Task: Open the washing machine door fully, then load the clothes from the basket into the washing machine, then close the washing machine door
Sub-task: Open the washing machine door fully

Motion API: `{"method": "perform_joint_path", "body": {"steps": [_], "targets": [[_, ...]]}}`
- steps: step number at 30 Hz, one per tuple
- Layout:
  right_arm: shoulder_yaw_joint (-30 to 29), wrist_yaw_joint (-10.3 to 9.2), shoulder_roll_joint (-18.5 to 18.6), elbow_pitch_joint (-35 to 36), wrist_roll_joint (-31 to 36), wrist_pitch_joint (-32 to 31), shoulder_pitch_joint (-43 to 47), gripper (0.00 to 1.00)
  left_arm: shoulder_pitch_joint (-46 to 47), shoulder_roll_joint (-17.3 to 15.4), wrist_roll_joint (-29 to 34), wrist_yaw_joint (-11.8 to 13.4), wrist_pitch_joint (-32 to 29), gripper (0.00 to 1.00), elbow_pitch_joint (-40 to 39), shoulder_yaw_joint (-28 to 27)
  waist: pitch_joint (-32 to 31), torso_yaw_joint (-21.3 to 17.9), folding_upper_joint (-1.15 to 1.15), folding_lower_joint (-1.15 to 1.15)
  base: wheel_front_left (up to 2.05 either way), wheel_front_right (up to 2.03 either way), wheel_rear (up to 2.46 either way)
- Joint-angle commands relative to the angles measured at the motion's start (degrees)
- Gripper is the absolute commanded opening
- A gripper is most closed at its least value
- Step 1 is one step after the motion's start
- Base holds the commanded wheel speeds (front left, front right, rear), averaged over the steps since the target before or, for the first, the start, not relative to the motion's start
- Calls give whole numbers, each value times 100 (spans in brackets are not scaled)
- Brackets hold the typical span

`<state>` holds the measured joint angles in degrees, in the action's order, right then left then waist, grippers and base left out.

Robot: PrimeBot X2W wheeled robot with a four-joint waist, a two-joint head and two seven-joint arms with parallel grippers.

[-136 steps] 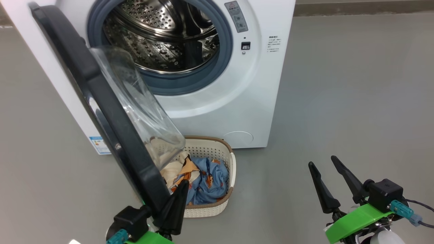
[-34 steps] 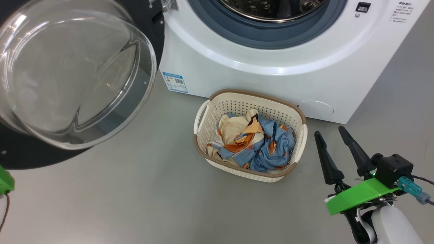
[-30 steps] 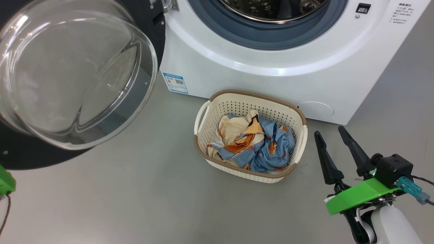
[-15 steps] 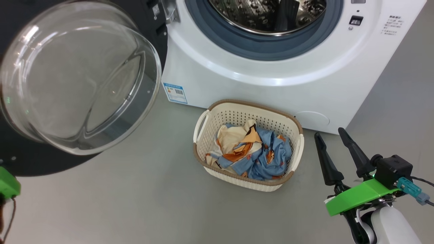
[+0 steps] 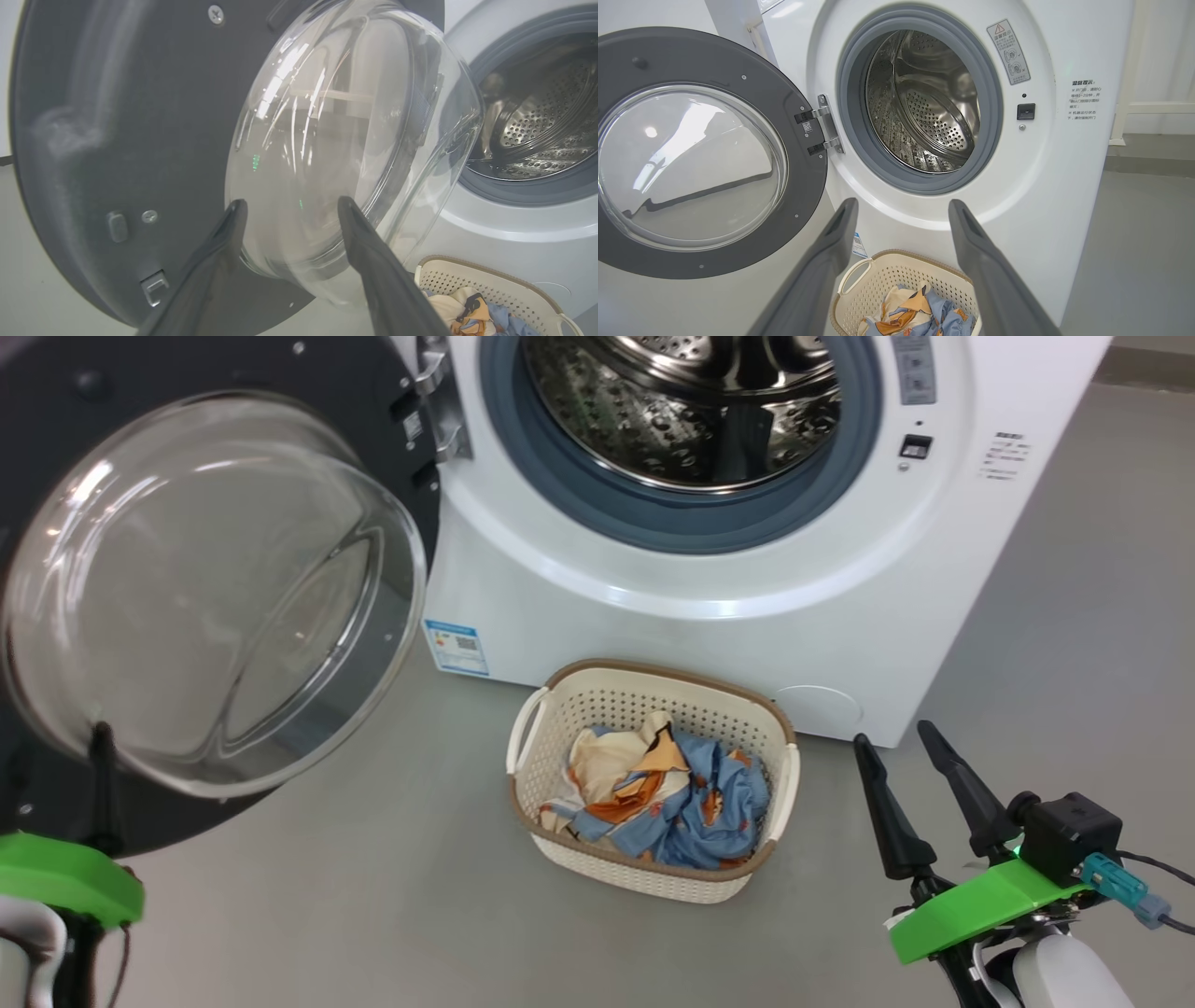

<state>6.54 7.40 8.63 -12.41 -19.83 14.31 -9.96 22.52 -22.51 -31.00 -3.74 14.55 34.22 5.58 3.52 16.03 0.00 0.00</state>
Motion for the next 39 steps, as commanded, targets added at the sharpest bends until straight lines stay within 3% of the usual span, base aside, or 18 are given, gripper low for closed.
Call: {"method": "perform_joint_path", "body": {"steps": [1,12,22,39], "targets": [[168,9,-3,185,29,69,-4,100,0,-248,-18,72,18,100,-308,-182,-88,-149,0,0,0,0,0],[332,9,89,271,63,69,19,100,-816,-11,95,506,-57,100,-1733,-32,-178,-699,0,0,0,0,0],[388,9,190,275,74,69,-8,100,-1457,285,140,786,-27,100,-2518,96,-143,-1311,0,0,0,0,0],[465,9,444,210,7,69,-49,100,-1817,711,465,692,42,100,-2768,252,-307,-1840,0,0,0,0,0]]}}
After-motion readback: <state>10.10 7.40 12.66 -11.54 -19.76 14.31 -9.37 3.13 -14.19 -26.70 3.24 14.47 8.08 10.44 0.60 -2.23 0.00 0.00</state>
